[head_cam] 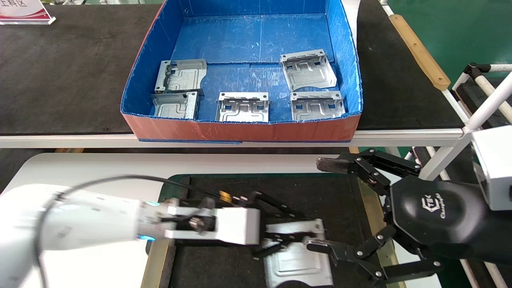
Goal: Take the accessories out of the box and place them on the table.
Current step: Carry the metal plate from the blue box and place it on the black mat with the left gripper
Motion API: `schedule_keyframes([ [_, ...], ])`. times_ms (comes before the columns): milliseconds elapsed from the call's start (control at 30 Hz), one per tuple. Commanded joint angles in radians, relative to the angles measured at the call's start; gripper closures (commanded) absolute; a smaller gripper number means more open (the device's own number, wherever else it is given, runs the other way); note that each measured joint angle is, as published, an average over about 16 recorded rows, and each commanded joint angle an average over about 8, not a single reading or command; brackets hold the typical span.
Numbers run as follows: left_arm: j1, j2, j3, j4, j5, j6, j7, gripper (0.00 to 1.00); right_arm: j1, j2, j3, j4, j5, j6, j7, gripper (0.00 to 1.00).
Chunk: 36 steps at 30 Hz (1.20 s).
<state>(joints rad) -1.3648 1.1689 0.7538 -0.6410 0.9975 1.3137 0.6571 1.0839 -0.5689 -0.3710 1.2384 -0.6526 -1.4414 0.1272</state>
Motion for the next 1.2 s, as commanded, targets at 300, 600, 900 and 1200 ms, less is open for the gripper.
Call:
schedule_keyframes([
  [300,0.012,0.186,0.023,0.215,0.03,-0.162,0.203,1.0,0.0,0.0,0.0,0.0,0.0,0.0,0.0,0.0],
  [600,0.04,0.208,0.137,0.141,-0.073,-0.348,0.204,1.0,0.0,0.0,0.0,0.0,0.0,0.0,0.0,0.0],
  [900,0.04,0.208,0.294,0.044,-0.174,-0.594,0.165,1.0,0.0,0.0,0.0,0.0,0.0,0.0,0.0,0.0],
  [1200,0.017,0.207,0.418,-0.038,-0.284,-0.735,0.133,1.0,0.0,0.0,0.0,0.0,0.0,0.0,0.0,0.0],
])
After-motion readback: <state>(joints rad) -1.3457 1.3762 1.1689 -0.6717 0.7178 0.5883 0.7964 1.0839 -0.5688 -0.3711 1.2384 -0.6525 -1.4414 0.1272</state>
